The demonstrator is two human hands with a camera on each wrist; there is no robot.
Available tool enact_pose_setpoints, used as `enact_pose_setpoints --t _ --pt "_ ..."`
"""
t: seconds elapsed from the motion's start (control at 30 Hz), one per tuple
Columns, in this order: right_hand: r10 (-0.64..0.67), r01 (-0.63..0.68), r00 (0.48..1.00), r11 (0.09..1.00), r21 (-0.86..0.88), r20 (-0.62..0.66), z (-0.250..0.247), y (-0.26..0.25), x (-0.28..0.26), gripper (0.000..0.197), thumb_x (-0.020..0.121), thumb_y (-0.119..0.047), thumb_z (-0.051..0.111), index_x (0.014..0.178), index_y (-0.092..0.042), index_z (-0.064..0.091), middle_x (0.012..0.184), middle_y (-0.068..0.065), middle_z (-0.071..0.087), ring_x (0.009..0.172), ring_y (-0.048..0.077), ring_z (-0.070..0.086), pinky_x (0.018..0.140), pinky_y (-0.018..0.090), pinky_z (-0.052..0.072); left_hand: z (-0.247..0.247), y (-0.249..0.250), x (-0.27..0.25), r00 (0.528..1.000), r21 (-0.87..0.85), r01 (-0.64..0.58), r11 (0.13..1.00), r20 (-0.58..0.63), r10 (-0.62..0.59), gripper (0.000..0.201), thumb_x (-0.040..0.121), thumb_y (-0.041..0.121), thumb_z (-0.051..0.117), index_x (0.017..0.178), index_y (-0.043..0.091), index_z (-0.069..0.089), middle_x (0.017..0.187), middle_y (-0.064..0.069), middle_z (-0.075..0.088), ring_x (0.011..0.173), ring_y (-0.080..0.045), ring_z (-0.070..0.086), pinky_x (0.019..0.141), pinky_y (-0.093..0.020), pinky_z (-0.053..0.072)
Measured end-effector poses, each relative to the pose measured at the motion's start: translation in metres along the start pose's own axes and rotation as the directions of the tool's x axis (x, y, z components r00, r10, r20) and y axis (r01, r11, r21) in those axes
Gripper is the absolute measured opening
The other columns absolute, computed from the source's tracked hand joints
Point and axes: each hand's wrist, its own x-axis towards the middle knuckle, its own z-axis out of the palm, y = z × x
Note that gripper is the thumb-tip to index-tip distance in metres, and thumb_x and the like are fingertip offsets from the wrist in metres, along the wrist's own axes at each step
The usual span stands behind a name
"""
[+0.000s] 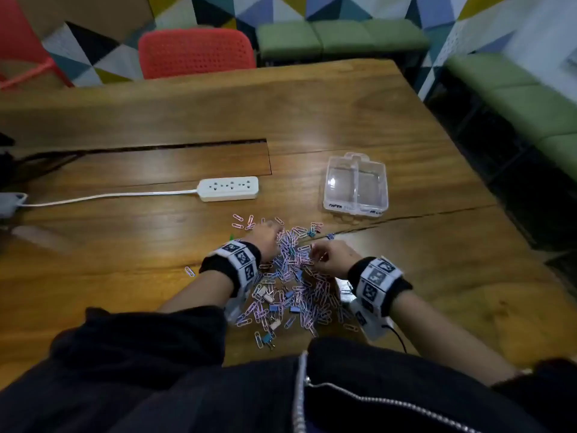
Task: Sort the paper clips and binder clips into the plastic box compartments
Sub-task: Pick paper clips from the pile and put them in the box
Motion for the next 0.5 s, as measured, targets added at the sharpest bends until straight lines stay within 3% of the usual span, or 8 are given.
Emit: enact_pose_setpoints --t 0.07,0.13,0.23,0.3,0.37,0.5 --pt "-0.016 0.014 1.0 0.996 -0.09 -0.021 0.004 0.0 0.006 0.026 0.082 -0.001 0.058 0.109 -0.002 0.059 0.115 0.014 0.061 0.104 0.024 0.057 0.08 0.02 0.04 0.002 0.005 0.004 0.998 0.082 -0.044 0.996 0.055 0.039 0.061 0.089 0.021 0.056 0.143 0.013 0.029 0.153 -0.008 0.023 0.137 -0.026 0.03 0.114 -0.038 0.029" --pt "-0.028 0.023 0.999 0.99 -0.137 -0.032 0.01 0.0 0.008 0.034 0.081 -0.001 0.059 0.115 -0.003 0.056 0.122 0.014 0.055 0.112 0.024 0.052 0.091 0.024 0.041 0.007 0.009 0.002 0.991 0.151 -0.098 0.984 0.101 0.083 0.064 0.088 0.024 0.057 0.144 0.015 0.027 0.154 -0.006 0.02 0.14 -0.026 0.024 0.115 -0.039 0.024" --pt "-0.062 0.054 0.997 0.984 -0.167 -0.046 0.019 0.008 0.014 0.051 0.079 -0.004 0.062 0.128 -0.008 0.048 0.133 0.011 0.044 0.123 0.024 0.041 0.106 0.03 0.034 0.02 0.012 0.001 0.992 0.182 -0.125 0.975 0.053 0.117 0.046 0.089 0.02 0.055 0.134 0.018 0.045 0.144 -0.005 0.038 0.132 -0.024 0.033 0.11 -0.039 0.033" --pt "-0.091 0.08 0.995 0.971 -0.224 -0.038 0.022 0.01 0.017 0.057 0.079 -0.009 0.064 0.132 -0.012 0.044 0.135 0.007 0.042 0.124 0.024 0.038 0.106 0.032 0.032 0.027 0.012 -0.001 0.99 0.195 -0.125 0.973 -0.036 0.134 0.031 0.09 0.017 0.053 0.121 0.014 0.056 0.127 -0.007 0.053 0.118 -0.022 0.045 0.102 -0.035 0.042" --pt "-0.113 0.104 0.994 0.95 -0.294 -0.012 0.026 0.01 0.02 0.059 0.079 -0.011 0.063 0.134 -0.016 0.041 0.138 0.005 0.04 0.126 0.024 0.035 0.105 0.035 0.033 0.034 0.013 -0.006 0.986 0.224 -0.135 0.965 -0.069 0.154 0.025 0.091 0.013 0.051 0.115 0.01 0.058 0.117 -0.007 0.057 0.109 -0.021 0.051 0.097 -0.033 0.045" --pt "-0.142 0.112 0.988 0.938 -0.328 -0.067 0.027 0.01 0.026 0.038 0.085 -0.013 0.056 0.123 -0.014 0.053 0.129 0.005 0.047 0.12 0.023 0.04 0.099 0.034 0.037 0.031 0.016 -0.011 0.983 0.091 -0.096 0.991 -0.148 0.109 0.025 0.094 0.006 0.043 0.115 0.006 0.058 0.113 -0.01 0.062 0.104 -0.024 0.057 0.092 -0.031 0.047"
